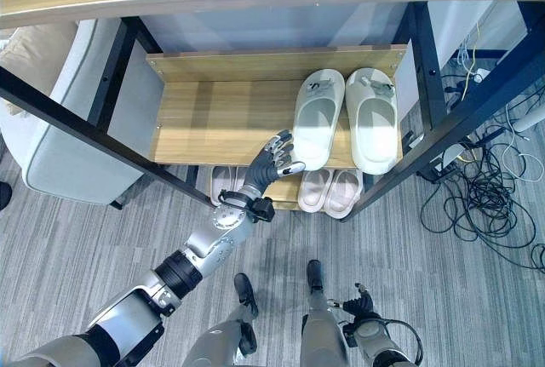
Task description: Arrange the slippers neatly on the shoe rack.
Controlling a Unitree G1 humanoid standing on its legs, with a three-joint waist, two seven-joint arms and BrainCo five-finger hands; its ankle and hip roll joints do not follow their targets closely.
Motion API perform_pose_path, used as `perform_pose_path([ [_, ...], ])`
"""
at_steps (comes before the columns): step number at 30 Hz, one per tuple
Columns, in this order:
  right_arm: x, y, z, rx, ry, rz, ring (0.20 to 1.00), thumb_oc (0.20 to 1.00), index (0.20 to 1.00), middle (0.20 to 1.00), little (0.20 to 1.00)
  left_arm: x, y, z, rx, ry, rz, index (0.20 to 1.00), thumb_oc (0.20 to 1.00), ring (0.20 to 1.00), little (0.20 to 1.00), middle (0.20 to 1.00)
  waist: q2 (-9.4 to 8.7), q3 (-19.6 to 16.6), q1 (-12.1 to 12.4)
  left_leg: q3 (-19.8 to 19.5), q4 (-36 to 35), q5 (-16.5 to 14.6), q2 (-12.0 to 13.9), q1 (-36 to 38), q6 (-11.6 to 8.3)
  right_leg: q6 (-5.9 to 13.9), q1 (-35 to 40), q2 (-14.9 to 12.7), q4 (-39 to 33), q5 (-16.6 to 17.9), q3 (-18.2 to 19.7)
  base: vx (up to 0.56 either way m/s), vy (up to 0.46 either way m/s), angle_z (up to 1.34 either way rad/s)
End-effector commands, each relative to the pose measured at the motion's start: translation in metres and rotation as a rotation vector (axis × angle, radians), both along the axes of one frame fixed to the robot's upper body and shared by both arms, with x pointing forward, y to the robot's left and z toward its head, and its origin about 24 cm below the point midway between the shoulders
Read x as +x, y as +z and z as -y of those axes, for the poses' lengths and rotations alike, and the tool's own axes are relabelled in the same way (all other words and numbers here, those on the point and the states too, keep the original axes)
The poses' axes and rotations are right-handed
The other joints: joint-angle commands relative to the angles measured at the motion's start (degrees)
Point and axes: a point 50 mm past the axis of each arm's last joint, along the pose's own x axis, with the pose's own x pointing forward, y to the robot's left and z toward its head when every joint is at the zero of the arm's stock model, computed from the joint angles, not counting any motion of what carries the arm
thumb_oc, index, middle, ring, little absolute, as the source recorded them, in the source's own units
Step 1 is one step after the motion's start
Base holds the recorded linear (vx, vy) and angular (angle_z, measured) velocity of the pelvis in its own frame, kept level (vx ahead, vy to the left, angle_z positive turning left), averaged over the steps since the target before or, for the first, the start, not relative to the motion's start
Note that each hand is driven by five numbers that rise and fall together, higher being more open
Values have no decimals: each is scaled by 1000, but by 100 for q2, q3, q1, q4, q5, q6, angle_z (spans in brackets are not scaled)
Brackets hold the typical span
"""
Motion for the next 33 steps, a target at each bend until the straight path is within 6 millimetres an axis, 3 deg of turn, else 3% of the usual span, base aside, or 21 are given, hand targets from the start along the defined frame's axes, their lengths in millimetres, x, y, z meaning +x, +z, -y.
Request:
perform_pose_path([
  [1, 15, 12, 14, -57, 20, 46, 1000, 1000, 1000, 1000, 1000, 4, 37, 22, -29, -49, 130, 1000, 1000, 1000, 1000, 1000, 187, 337, 78, -634, 49, -126, 35, -252, -163, 152, -389, -51, 513, -499, -279, 3, -11, -4],
  [11, 16, 13, 17, -60, 14, 49, 1000, 1000, 1000, 1000, 1000, 1, 40, 34, -19, -80, 138, 1000, 1000, 1000, 1000, 1000, 167, 304, 39, -623, 49, -148, 43, -213, -156, 138, -376, -32, 532, -522, -262, 3, -6, -2],
  [25, 13, 10, 14, -45, 12, 38, 1000, 1000, 1000, 1000, 1000, 2, 31, 32, -27, -77, 91, 1000, 1000, 1000, 1000, 1000, 139, 271, 36, -638, 49, -158, 51, -177, -151, 131, -337, -21, 541, -541, -268, 0, 0, 0],
  [31, 12, 9, 10, -29, 5, 34, 1000, 1000, 1000, 1000, 1000, -3, 42, 10, -76, -82, 148, 1000, 1000, 1000, 1000, 1000, 208, 196, 108, -662, 49, -168, 18, -109, -137, 130, -253, -47, 575, -570, -279, 0, 0, 0],
  [33, 11, 8, 9, -23, -5, 35, 1000, 1000, 1000, 1000, 1000, -4, 49, -6, -83, -66, 197, 1000, 1000, 1000, 1000, 1000, 273, 176, 170, -680, 49, -170, 0, -91, -133, 141, -221, -65, 551, -560, -298, 0, 0, 0],
])
